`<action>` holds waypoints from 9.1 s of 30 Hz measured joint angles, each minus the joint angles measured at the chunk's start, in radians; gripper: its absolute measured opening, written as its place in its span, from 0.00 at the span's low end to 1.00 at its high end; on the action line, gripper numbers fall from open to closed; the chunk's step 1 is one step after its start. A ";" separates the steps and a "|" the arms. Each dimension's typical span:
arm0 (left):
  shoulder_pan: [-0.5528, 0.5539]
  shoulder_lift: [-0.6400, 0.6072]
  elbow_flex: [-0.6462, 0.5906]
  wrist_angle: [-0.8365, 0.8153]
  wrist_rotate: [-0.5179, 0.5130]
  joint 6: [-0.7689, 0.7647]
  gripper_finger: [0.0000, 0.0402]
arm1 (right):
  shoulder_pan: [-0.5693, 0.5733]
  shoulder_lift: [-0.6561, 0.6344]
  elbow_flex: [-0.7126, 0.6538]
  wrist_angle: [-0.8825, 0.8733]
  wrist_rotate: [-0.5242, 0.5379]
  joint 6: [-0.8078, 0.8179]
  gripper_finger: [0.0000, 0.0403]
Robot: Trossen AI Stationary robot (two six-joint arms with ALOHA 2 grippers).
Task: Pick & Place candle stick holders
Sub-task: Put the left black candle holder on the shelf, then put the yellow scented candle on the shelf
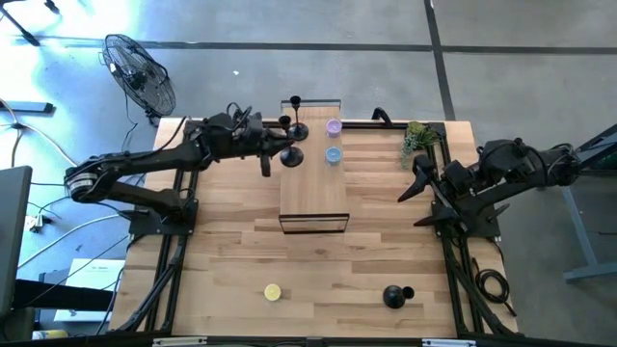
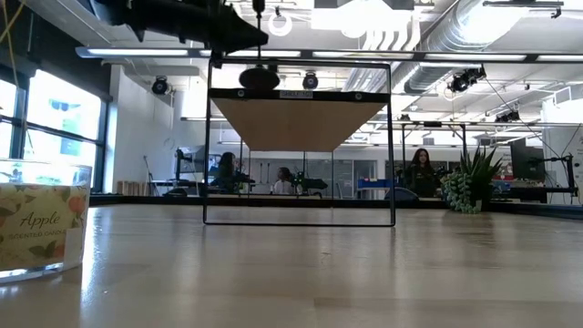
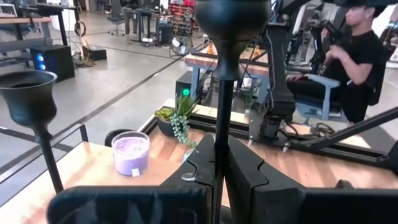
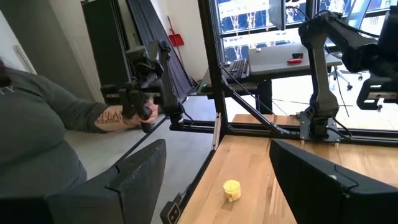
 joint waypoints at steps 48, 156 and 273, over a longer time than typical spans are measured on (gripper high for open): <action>0.072 0.155 -0.136 0.299 0.104 -0.020 0.02 | 0.000 0.001 0.000 0.000 0.030 0.020 0.70; 0.071 0.230 -0.135 0.393 0.253 -0.076 0.68 | 0.000 0.001 0.000 -0.031 0.055 0.010 0.70; -1.001 0.865 1.285 -1.870 -0.238 -1.564 0.68 | 0.367 0.092 0.000 -0.029 0.064 0.000 0.70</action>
